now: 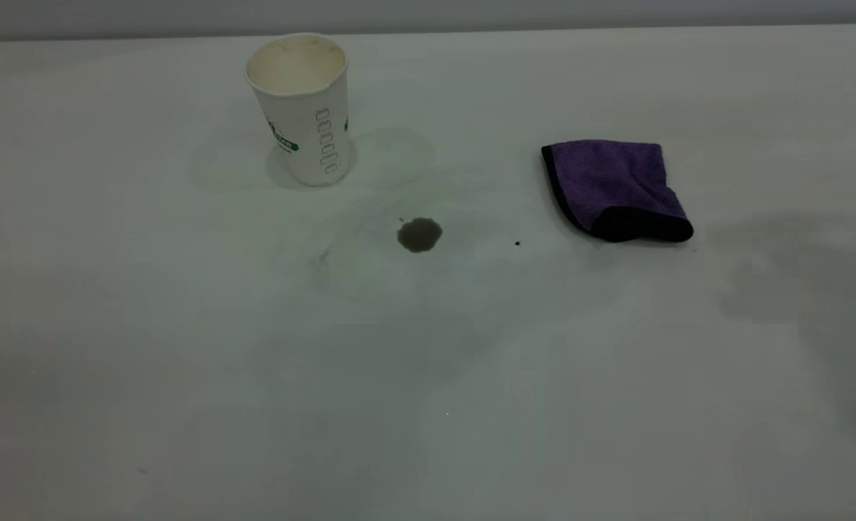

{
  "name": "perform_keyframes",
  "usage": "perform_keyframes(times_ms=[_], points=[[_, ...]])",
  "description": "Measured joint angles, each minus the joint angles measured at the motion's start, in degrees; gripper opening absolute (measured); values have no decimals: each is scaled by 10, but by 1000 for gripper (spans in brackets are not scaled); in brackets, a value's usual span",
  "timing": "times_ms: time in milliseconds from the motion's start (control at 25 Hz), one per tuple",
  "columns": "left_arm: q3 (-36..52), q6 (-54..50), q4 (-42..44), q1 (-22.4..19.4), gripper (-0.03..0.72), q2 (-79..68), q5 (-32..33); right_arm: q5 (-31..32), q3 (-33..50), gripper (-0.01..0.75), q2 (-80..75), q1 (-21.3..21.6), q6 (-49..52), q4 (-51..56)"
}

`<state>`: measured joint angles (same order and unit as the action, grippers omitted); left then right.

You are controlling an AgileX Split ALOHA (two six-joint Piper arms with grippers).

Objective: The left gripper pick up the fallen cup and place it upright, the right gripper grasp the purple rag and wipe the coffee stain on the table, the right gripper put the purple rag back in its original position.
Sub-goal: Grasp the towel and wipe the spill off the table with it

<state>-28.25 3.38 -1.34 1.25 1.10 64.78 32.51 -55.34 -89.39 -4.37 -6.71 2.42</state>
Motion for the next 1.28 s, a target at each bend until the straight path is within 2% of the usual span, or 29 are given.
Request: perform_keyframes(times_ms=[280, 640, 840, 1280], points=[[0, 0, 0, 0, 569, 0, 0, -7, -161, 726, -256, -35, -25, 6], [0, 1, 0, 0, 569, 0, 0, -7, -323, 717, -437, -84, -42, 8], [0, 1, 0, 0, 569, 0, 0, 1, -366, 682, -496, -93, -47, 1], [0, 1, 0, 0, 569, 0, 0, -25, -379, 652, -550, -102, -87, 15]])
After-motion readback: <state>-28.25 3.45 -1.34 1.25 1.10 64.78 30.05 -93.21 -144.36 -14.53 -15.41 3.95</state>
